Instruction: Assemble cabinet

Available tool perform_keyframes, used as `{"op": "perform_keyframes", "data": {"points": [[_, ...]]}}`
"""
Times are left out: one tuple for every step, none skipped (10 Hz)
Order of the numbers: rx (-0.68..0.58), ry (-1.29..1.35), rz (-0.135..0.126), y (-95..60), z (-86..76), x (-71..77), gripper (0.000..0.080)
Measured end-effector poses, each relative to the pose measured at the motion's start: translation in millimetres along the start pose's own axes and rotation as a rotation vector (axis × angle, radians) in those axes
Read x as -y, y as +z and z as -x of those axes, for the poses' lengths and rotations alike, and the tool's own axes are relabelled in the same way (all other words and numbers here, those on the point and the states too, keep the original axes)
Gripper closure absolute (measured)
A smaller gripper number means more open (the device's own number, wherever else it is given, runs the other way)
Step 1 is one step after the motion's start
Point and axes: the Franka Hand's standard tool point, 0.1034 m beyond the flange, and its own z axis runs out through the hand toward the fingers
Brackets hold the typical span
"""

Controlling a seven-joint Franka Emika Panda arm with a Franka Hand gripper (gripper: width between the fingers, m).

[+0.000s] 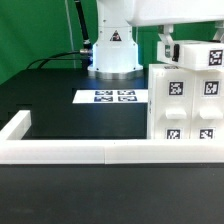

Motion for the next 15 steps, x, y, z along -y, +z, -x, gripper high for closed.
{"op": "perform_keyframes", "data": {"points": [[0.000, 0.091, 0.000, 0.2, 0.1, 0.7, 0.0241], [-0.001, 0.203, -0.001, 0.5, 0.1, 0.4, 0.0241], [-0.001, 0.316, -0.004, 0.7, 0.2, 0.4, 0.0240], [0.000, 0.437, -0.011, 1.0, 0.1, 0.4, 0.0240], [0.000, 0.498, -0.011, 0.8, -0.3, 0.3, 0.0240], [0.000, 0.557, -0.012, 0.9, -0.3, 0.5, 0.0240], [0.001, 0.631, -0.012, 1.0, -0.3, 0.8, 0.0240], [0.001, 0.705, -0.011, 1.1, -0.2, 0.9, 0.0239], [0.001, 0.741, -0.011, 1.1, -0.2, 0.9, 0.0239], [0.002, 0.827, -0.012, 1.2, -0.2, 1.3, 0.0239], [0.003, 0.902, -0.012, 1.3, -0.2, 1.2, 0.0240], [-0.003, 1.007, -0.024, 1.4, -0.5, 0.7, 0.0240], [-0.004, 1.087, -0.026, 1.6, 1.2, 1.0, 0.0240], [-0.010, 1.189, -0.034, 2.0, 1.4, 1.9, 0.0240], [-0.008, 1.297, -0.038, 2.0, 1.8, 3.2, 0.0240]]}}
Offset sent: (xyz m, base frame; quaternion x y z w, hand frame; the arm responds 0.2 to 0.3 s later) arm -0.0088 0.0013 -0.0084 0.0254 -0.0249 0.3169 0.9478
